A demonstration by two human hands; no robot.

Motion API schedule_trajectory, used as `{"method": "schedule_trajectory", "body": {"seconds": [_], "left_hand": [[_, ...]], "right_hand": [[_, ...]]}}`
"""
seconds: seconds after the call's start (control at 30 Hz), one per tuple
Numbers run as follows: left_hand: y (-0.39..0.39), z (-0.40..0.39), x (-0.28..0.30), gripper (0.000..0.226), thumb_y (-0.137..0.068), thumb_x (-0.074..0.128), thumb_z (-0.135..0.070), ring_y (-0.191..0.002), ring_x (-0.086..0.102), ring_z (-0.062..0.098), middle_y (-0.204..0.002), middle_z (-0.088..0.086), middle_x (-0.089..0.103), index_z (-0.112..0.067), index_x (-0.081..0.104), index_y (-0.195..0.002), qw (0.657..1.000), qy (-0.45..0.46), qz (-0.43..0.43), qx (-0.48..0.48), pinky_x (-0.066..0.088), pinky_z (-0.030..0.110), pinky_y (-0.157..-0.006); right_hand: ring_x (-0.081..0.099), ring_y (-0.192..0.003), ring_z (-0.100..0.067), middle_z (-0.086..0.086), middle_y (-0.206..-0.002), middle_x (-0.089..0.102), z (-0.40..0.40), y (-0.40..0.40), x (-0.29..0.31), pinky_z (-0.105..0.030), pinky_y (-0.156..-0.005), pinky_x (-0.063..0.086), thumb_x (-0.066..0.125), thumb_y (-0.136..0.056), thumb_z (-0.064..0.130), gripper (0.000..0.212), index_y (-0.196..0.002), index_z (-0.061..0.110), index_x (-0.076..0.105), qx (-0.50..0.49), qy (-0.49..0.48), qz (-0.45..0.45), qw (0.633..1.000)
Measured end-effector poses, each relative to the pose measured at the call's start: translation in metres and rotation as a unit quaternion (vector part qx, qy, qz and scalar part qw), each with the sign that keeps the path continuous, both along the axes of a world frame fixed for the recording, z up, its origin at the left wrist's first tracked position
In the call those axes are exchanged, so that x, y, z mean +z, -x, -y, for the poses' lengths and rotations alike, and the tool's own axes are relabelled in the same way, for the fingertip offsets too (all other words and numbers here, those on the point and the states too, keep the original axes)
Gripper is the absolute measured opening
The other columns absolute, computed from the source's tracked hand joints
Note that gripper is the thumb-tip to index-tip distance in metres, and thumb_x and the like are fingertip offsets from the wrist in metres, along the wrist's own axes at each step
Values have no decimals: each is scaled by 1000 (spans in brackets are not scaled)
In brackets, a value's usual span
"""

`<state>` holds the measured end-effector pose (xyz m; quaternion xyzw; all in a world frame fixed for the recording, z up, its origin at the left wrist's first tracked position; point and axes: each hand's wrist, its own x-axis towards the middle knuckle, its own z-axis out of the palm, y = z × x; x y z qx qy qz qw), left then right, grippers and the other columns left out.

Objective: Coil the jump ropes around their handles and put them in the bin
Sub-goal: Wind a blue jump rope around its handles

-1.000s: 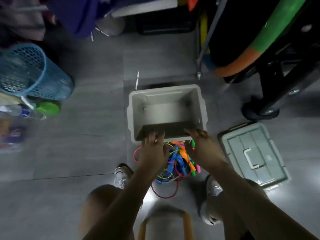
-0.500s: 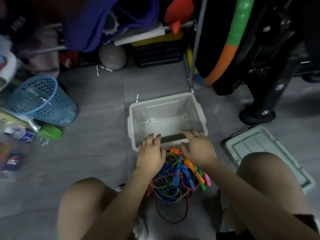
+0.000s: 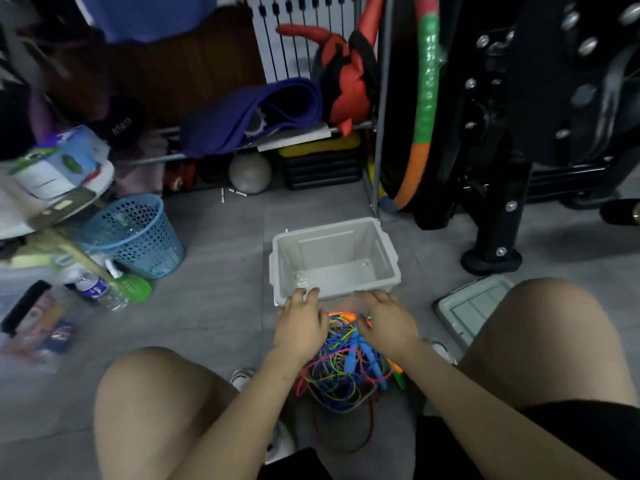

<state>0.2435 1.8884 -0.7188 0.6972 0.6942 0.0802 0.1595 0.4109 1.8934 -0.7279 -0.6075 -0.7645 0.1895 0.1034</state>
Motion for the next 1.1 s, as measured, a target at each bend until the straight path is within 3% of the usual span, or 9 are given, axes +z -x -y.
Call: {"method": "schedule_trajectory", "body": {"seconds": [0.17, 0.4, 0.5, 0.6, 0.7, 0.83, 0.9, 0.97, 1.1], "left_hand": [[-4, -12, -24, 44, -94, 43, -24, -123, 44, 28, -134, 10, 46, -12, 42, -137, 1000, -2, 18, 8, 36, 36, -99], [-7, -47, -96, 42, -93, 44, -24, -119, 49, 32, -128, 12, 50, -13, 46, -134, 996, 76, 32, 34, 40, 38, -95], [-8, -62, -133, 44, -93, 44, -25, -116, 51, 33, -128, 14, 53, -14, 45, -135, 993, 113, 11, 23, 39, 39, -96], [-10, -70, -172, 44, -94, 44, -24, -121, 47, 32, -132, 15, 51, -13, 45, -136, 987, 154, 38, 26, 37, 40, -100], [-14, -71, -207, 46, -95, 41, -26, -122, 47, 35, -133, 19, 50, -10, 44, -138, 972, 215, 84, 40, 36, 39, -101], [-14, -72, -252, 71, -84, 29, -47, -119, 50, 39, -130, 25, 54, -1, 52, -132, 952, 244, 163, 87, 34, 36, -102], [-12, -78, -266, 58, -85, 47, -41, -117, 52, 34, -124, 21, 58, -2, 58, -127, 942, 262, 186, 101, 33, 29, -98], [-10, -84, -278, 48, -79, 64, -36, -108, 56, 31, -109, 19, 64, -4, 68, -113, 942, 245, 199, 109, 36, 28, -92], [-6, -80, -312, 31, -65, 71, -40, -96, 57, 28, -89, 13, 67, -14, 78, -79, 945, 222, 207, 119, 42, 32, -86]], "right_hand": [[44, -124, -25, -4, -135, 49, -10, 6, -31, -31, -100, 36, 48, -93, 33, 47, -138, 21, 43, -9, 13, -9, 1000], [57, -109, -32, -11, -116, 63, -48, 14, -107, -36, -89, 46, 40, -85, 34, 47, -126, 18, 56, -53, 66, -18, 996], [56, -112, -30, -11, -118, 63, -60, 14, -148, -35, -94, 41, 30, -79, 37, 59, -128, 16, 55, -67, 90, -28, 993], [52, -117, -22, -3, -125, 60, -68, 12, -182, -29, -100, 26, 18, -79, 47, 66, -129, 20, 53, -72, 143, 5, 987], [52, -120, -28, -9, -128, 58, -72, 9, -215, -33, -102, 33, 30, -84, 46, 60, -128, 13, 56, -112, 202, -49, 972], [52, -120, -32, -13, -131, 56, -77, -1, -268, -41, -102, 41, 56, -88, 28, 44, -129, 11, 56, -151, 271, -121, 943], [53, -118, -29, -10, -129, 57, -80, 1, -282, -45, -98, 44, 52, -86, 39, 49, -129, 16, 56, -159, 285, -150, 933], [55, -115, -29, -13, -124, 60, -82, 3, -291, -45, -95, 46, 54, -86, 36, 45, -124, 11, 60, -179, 279, -167, 928], [63, -87, -26, -15, -95, 65, -88, 8, -294, -28, -76, 47, 61, -85, 27, 25, -99, 11, 73, -190, 261, -179, 929]]}}
